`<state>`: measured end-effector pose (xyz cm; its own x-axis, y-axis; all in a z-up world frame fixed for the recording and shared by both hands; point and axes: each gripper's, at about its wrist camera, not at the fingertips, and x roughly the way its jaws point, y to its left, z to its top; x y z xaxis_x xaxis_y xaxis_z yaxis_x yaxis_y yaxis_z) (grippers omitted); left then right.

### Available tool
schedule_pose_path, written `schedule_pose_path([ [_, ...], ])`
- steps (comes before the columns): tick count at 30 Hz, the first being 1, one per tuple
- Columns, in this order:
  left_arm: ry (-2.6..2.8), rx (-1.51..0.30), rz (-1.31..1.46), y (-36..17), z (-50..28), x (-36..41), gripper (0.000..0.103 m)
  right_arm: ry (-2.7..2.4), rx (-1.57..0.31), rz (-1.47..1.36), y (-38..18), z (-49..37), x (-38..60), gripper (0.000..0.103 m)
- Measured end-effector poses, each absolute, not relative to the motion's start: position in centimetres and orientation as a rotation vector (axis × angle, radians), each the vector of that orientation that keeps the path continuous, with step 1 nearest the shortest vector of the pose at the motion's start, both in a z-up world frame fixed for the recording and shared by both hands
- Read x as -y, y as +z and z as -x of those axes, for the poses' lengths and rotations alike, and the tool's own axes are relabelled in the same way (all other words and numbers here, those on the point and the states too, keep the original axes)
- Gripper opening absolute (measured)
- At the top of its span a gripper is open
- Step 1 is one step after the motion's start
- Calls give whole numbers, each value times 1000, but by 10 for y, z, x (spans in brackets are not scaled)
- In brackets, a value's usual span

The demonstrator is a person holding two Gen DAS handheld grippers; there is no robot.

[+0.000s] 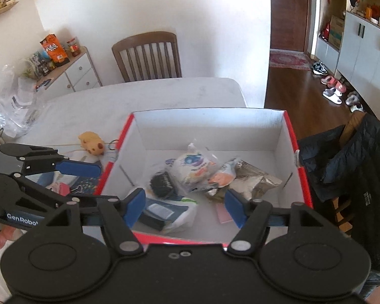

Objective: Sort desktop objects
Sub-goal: 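Move both tools back over the doll keychain and cable on the table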

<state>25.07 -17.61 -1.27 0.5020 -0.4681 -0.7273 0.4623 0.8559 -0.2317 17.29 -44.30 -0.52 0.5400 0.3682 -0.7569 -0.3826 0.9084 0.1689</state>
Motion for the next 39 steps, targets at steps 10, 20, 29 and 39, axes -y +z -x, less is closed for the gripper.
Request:
schedule_pose_path([
  [10, -550, -831, 17, -3, -220, 128, 81, 480, -844, 17, -1, -139, 410, 89],
  [20, -503, -813, 19, -5, -212, 67, 86, 517, -836, 39, -10, -104, 358, 99],
  [29, -467, -830, 39, -20, -212, 16, 102, 530, -881, 26, -32, -75, 300, 101],
  [39, -467, -868, -8, -49, -215, -20, 102, 543, -949, 66, -69, -48, 229, 101],
])
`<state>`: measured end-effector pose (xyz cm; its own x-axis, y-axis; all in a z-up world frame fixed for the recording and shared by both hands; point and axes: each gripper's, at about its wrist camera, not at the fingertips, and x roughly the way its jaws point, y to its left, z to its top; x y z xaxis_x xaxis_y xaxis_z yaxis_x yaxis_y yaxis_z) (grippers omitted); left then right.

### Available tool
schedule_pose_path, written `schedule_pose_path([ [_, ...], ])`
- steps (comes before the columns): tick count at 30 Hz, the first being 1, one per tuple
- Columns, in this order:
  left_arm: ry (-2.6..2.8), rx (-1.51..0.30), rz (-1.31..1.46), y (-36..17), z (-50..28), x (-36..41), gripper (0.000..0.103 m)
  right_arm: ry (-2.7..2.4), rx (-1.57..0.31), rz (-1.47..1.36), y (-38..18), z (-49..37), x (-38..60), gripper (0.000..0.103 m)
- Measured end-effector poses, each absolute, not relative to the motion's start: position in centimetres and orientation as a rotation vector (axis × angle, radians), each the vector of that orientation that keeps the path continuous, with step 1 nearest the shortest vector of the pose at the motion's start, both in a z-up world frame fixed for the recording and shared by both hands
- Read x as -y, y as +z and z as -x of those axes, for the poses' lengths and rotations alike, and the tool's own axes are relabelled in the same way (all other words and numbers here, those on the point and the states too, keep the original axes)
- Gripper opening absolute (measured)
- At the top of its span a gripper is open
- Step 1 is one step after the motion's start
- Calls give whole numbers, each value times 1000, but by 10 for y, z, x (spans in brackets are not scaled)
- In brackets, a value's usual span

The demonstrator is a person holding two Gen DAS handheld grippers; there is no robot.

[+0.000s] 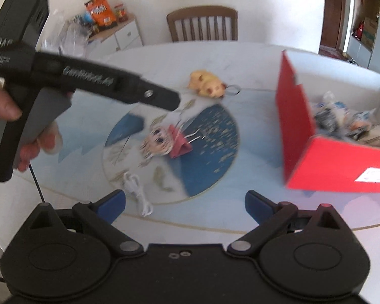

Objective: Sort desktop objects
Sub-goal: 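Move both tools back over the doll keychain and cable on the table, then grasp the plush doll keychain with left tool while right tool grasps the white USB cable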

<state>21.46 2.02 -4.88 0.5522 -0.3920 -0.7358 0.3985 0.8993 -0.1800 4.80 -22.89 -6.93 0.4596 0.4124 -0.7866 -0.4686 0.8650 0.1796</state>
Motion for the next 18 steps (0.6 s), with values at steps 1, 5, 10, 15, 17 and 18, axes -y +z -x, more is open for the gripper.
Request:
schedule_pose_path([
  [1, -468, -870, -19, -53, -215, -22, 102, 546, -955, 72, -73, -46, 223, 101],
  [5, -464, -882, -46, -69, -217, -27, 102, 555, -967, 92, -83, -41, 201, 100],
  [10, -465, -875, -84, -86, -217, -30, 102, 567, -984, 131, -95, -42, 183, 99],
  [15, -472, -877, -122, -102, -221, -30, 102, 571, -1014, 186, -112, -45, 169, 93],
  [17, -477, -884, -135, -107, -222, -30, 102, 571, -1015, 215, -118, -46, 164, 88],
  [18, -484, -888, -138, -110, -223, -29, 102, 572, -1019, 224, -120, -46, 162, 87],
])
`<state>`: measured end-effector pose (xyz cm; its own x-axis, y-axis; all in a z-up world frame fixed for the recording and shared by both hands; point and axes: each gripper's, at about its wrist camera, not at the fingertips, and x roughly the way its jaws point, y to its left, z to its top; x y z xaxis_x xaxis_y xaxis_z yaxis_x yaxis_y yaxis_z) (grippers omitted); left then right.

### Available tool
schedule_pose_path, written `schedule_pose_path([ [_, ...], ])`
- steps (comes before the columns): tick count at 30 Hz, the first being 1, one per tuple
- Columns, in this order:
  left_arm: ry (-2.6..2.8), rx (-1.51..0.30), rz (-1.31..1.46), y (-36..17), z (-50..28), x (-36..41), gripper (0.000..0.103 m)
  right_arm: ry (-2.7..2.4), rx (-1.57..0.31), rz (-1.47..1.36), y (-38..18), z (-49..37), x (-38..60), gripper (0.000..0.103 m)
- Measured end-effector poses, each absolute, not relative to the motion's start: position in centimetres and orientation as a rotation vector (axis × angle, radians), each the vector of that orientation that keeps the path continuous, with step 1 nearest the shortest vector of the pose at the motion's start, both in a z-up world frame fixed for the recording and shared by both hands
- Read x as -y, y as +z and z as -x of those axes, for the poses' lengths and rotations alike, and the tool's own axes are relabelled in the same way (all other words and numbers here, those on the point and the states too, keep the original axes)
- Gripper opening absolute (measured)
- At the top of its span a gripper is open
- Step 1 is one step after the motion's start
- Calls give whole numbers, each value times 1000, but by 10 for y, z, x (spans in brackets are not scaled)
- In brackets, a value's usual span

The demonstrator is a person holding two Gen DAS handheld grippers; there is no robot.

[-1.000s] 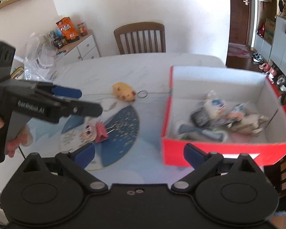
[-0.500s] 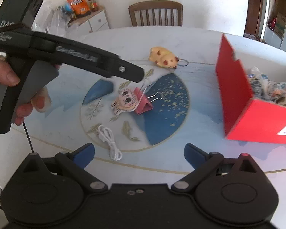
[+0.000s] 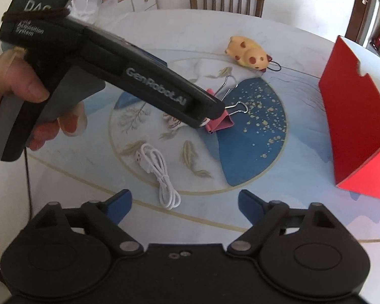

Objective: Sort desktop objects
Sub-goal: 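Grasp the plush doll keychain with left tool while right tool grasps the white USB cable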

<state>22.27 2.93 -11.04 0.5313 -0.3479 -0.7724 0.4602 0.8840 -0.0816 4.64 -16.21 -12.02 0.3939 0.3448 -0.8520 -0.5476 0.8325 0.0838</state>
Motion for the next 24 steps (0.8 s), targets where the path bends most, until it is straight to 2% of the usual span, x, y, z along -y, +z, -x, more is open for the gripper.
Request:
schedule_pose_path([
  [17, -538, -894, -125, -126, -224, -35, 101, 601, -1015, 302, -132, -51, 144, 62],
  [19, -541, -891, -138, -127, -223, -34, 98, 603, -1014, 306, -132, -51, 143, 61],
  [24, -547, -897, -155, -129, -223, -31, 79, 606, -1011, 327, -131, -50, 141, 57],
])
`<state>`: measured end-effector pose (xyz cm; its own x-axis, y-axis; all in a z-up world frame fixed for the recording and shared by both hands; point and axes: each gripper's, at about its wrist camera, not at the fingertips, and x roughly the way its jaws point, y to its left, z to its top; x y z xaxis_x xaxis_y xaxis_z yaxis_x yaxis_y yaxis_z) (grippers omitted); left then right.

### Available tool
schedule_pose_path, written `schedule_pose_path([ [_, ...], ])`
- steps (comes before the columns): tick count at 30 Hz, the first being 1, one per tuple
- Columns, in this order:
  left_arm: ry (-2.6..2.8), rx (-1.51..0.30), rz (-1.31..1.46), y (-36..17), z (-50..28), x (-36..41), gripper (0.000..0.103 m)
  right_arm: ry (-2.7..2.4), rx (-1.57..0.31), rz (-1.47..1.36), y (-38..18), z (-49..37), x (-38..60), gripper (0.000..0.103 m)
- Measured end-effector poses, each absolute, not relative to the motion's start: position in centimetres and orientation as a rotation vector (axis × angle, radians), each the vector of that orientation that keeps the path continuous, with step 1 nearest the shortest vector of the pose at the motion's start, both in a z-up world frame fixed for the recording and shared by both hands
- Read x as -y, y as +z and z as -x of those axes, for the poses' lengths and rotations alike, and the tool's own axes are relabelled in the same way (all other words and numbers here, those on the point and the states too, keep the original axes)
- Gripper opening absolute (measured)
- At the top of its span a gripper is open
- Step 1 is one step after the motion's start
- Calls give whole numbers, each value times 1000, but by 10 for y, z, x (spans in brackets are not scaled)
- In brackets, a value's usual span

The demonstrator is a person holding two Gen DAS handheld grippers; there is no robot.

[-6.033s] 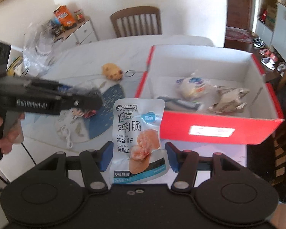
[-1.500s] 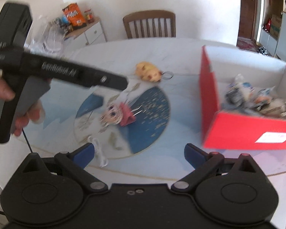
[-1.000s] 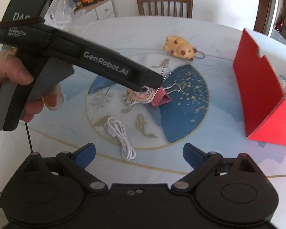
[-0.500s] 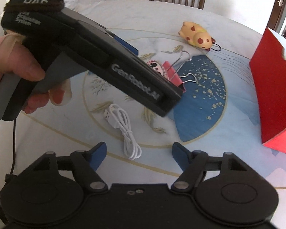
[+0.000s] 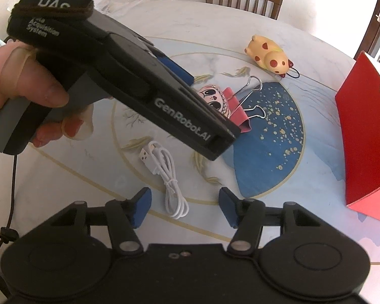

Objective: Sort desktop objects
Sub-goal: 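Grasp the plush doll keychain with left tool while right tool grasps the white USB cable, then carry the doll keychain with left tool while right tool carries the cable over the box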

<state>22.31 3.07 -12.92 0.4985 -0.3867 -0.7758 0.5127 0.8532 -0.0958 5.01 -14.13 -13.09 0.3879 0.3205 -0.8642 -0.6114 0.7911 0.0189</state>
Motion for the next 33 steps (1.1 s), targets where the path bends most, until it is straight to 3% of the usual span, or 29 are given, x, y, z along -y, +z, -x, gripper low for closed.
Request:
schedule_pose_path([
  [3, -546, -900, -155, -129, -223, -29, 67, 607, -1010, 334, -130, -49, 139, 50],
  [8, -549, -895, -163, -127, -220, -29, 66, 615, -1009, 347, -129, -49, 139, 32],
  [12, -548, -916, -174, -129, -218, -27, 52, 619, -1008, 347, -128, -48, 142, 21],
  [33, -492, -923, -145, -120, -195, -30, 49, 534, -1049, 123, -112, -53, 206, 18],
])
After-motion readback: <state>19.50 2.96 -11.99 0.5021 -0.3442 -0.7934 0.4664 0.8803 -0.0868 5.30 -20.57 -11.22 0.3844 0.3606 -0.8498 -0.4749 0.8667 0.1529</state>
